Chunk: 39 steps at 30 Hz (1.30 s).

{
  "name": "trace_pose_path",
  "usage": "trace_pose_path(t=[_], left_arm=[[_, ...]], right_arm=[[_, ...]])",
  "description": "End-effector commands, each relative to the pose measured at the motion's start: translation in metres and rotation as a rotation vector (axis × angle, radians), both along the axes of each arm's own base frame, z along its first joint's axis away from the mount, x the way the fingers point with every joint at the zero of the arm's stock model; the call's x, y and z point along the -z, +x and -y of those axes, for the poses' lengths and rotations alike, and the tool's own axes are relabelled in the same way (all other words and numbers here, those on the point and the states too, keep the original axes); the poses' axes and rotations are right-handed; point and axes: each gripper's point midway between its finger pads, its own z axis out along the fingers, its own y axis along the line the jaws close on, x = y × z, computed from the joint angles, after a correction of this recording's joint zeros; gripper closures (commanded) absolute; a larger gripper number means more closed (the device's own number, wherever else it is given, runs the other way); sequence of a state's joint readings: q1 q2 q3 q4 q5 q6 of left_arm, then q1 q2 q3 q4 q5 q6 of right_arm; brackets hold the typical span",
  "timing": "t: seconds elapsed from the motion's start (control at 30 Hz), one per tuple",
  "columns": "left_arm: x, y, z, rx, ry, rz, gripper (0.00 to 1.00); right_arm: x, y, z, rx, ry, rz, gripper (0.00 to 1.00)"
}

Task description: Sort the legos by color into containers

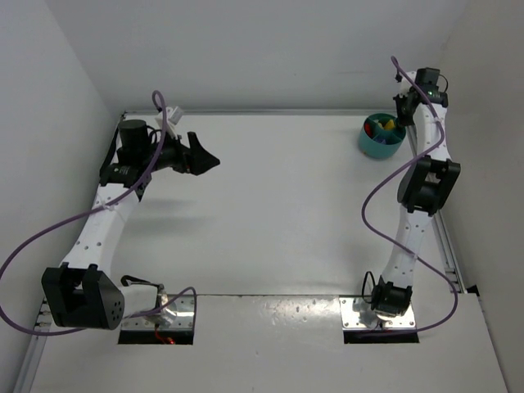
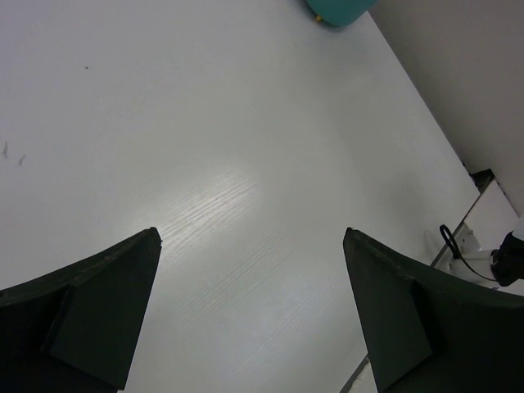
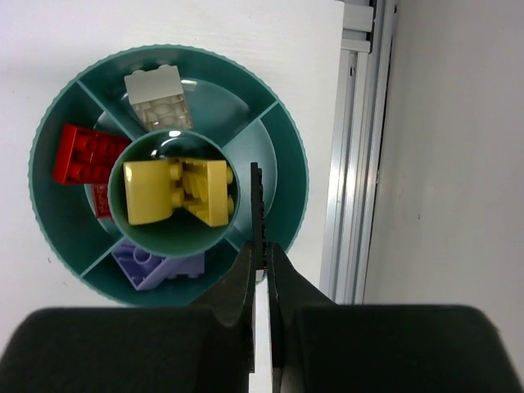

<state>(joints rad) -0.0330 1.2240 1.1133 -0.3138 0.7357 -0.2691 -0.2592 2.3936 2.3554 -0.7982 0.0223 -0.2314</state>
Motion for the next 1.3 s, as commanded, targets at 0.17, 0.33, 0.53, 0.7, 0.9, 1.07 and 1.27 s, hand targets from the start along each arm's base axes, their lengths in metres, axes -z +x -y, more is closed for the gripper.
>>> trace_pose_path(t=[0.17, 0.33, 0.53, 0.7, 0.9, 1.07, 1.27], left_arm=[[-0.01, 0.003, -0.004, -0.003, -0.015, 0.029, 0.0], [-0.002, 0.006, -0.007, -0.019, 0.001, 0.027, 0.0], [-0.006, 0.005, -0.014, -0.05, 0.049, 0.053, 0.0], [-0.007, 0.008, -0.032, -0.119, 0.152, 0.065, 0.0], [0.005, 0.017, -0.063, -0.237, 0.294, 0.021, 0.0], [0.011, 0.018, -0.081, -0.304, 0.339, -0.002, 0.0], [0.014, 0.022, -0.094, -0.346, 0.363, -0.017, 0.0]], right_arm=[[-0.016, 0.026, 0.003, 0.005, -0.01, 0.099, 0.9], [-0.016, 0.027, 0.0, 0.003, -0.017, 0.097, 0.64], [-0.03, 0.02, -0.004, -0.012, -0.02, 0.119, 0.6], [-0.081, 0.005, -0.029, -0.102, 0.016, 0.176, 0.56], [-0.111, -0.038, -0.076, -0.246, 0.177, 0.133, 0.41], [-0.127, -0.09, -0.114, -0.34, 0.293, 0.133, 0.23], [-0.112, -0.148, -0.136, -0.36, 0.339, 0.132, 0.18]])
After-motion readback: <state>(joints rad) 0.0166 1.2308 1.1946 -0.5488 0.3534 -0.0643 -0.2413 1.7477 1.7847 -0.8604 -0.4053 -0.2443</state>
